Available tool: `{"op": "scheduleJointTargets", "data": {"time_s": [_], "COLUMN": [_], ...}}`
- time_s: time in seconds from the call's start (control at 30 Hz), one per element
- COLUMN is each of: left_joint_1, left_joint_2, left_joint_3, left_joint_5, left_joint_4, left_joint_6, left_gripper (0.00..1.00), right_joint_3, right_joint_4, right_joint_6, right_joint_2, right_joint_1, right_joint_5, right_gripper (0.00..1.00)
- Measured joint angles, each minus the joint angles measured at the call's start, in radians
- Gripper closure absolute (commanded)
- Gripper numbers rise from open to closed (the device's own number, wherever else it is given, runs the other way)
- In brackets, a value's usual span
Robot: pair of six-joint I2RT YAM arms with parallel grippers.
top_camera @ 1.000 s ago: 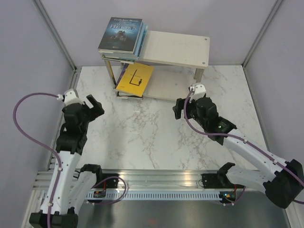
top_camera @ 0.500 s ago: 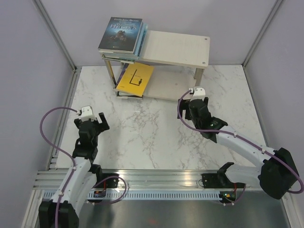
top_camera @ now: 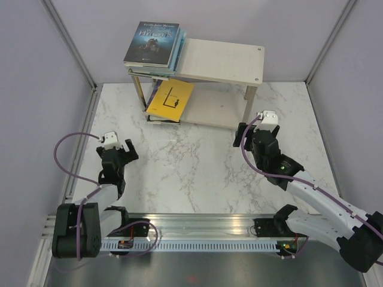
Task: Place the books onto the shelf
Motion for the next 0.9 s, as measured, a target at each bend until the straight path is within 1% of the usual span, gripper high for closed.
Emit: {"op": "scheduleJointTargets", "data": {"time_s": [0.17,0.27,0.33,0.4,0.47,0.53,0.67,0.73,0.9], "left_joint_1": [0.0,0.002,0.002,0.001,0.0,-0.002,-0.004,-0.005,-0.007], "left_joint_2": [0.147,0.246,0.293,0.342,0.355,0.355,0.362,0.365,0.366], "left_joint_3": [0.04,0.08,0.106,0.13,0.132,0.119,0.087,0.081,0.08], "left_joint_5": [0.035,0.097,0.159,0.22,0.262,0.285,0.306,0.313,0.319], "left_joint_4": [0.105,0.188,0.219,0.251,0.266,0.316,0.385,0.4,0.423], "left_joint_6": [-0.015,-0.013,0.004,0.023,0.035,0.043,0.052,0.054,0.056], "left_gripper": [0.0,0.0,0.0,0.0,0.0,0.0,0.0,0.0,0.0], "right_joint_3": [0.002,0.012,0.02,0.032,0.036,0.035,0.018,0.008,-0.085], "right_joint_4": [-0.024,-0.04,-0.053,-0.055,-0.048,-0.043,0.005,0.029,0.117], "right_joint_6": [0.002,-0.021,-0.04,-0.068,-0.096,-0.12,-0.225,-0.256,-0.241], "right_joint_2": [0.014,0.051,0.064,0.078,0.092,0.11,0.158,0.193,0.217], "right_joint_1": [-0.001,-0.005,-0.031,-0.096,-0.166,-0.213,-0.237,-0.241,-0.278], "right_joint_5": [0.01,0.021,0.003,-0.062,-0.147,-0.212,-0.342,-0.349,-0.278], "right_gripper": [0.02,0.02,0.02,0.02,0.02,0.02,0.02,0.02,0.02]}}
